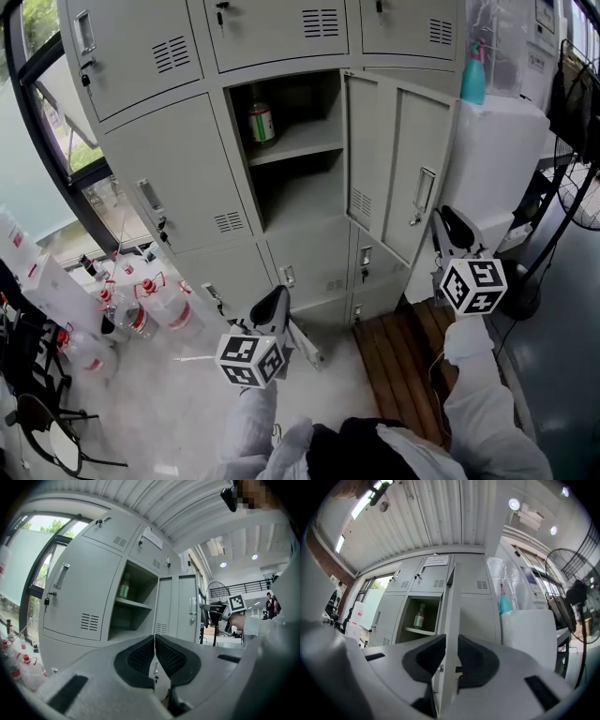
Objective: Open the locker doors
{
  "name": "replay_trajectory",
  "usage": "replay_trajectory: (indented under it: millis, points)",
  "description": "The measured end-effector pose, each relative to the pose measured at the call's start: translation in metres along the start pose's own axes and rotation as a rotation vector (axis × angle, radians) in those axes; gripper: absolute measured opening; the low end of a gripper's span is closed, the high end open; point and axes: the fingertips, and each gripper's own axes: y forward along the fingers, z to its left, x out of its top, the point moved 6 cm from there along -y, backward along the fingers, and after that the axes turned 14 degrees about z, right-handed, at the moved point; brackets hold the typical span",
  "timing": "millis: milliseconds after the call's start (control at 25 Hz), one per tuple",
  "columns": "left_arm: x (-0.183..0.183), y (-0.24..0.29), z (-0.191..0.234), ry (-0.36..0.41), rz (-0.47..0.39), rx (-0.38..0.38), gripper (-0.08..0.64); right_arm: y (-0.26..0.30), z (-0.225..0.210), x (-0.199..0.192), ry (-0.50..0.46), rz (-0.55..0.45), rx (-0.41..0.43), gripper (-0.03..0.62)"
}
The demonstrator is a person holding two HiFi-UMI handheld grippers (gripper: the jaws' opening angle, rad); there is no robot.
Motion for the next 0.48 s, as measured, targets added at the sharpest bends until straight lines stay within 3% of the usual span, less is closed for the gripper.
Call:
replay_trajectory:
  millis: [200,480]
  points:
    - [0.015,-0.032,0.028,0.008,-0.011,0.019,0.011,-0.023,0.036,0.029,-0.008,-0.073,0.0,0.077]
    - [0.041,-0.086,0.06,0.041,-0.06,0.053,0.012,-0.027,0.124,0.069,0.04,-0.116,0.211,0.078]
